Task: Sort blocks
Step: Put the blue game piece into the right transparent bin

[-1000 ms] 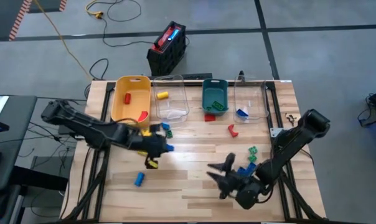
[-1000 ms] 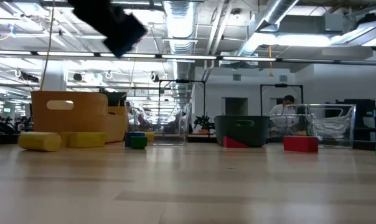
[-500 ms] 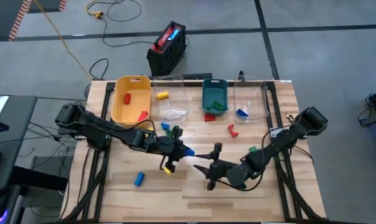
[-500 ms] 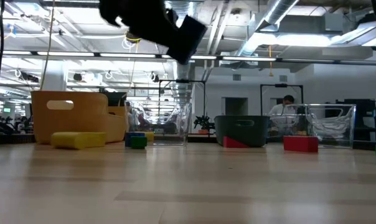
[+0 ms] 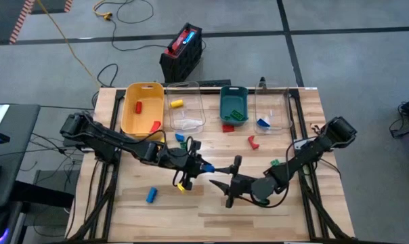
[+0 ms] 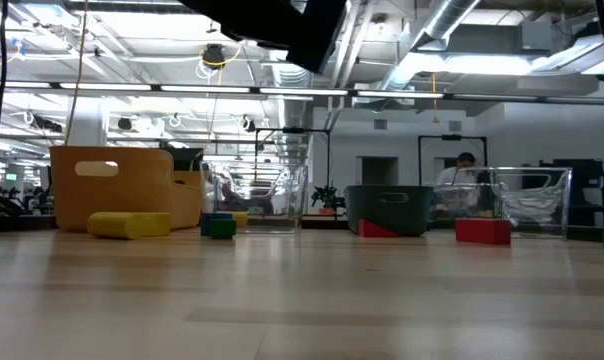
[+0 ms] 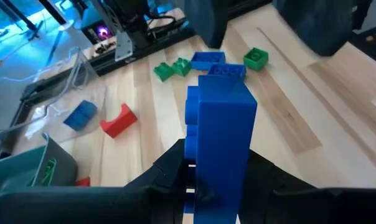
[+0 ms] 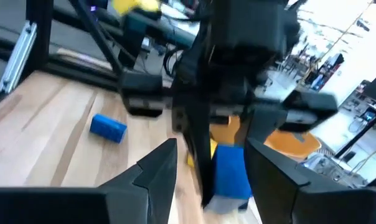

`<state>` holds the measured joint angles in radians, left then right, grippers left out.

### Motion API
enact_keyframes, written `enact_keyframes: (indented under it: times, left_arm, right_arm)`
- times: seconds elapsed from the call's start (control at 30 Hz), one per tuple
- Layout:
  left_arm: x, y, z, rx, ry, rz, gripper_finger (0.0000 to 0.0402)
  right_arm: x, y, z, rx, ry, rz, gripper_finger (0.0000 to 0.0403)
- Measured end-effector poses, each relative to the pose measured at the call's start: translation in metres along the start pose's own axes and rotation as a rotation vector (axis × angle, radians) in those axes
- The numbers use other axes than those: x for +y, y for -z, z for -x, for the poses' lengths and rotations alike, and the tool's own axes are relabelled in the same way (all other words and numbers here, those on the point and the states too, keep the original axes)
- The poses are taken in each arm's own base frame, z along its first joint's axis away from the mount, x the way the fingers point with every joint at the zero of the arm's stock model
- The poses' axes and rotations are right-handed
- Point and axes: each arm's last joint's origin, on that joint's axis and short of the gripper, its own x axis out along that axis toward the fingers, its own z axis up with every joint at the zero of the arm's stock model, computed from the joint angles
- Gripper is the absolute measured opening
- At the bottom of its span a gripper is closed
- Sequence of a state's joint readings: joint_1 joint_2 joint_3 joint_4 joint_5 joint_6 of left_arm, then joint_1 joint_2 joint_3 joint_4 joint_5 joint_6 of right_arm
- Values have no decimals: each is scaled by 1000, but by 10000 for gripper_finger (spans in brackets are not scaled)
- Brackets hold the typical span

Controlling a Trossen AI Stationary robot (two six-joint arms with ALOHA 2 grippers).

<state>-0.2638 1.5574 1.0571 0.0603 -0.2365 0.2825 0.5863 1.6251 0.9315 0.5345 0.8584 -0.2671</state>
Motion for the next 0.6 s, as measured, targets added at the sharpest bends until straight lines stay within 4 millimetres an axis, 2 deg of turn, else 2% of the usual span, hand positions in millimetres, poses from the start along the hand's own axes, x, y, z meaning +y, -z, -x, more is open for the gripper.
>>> enact_keyframes:
  times: [0.27,0.6]
  left_arm:
    - [-2,-3,1,-35,19,-2,90]
    - [-7,-7,2,-72,33,-32,91]
  right_arm:
    - [-9,5,-11,9,-11,-29,202]
    - [-10,4,-12,6,-17,-30,201]
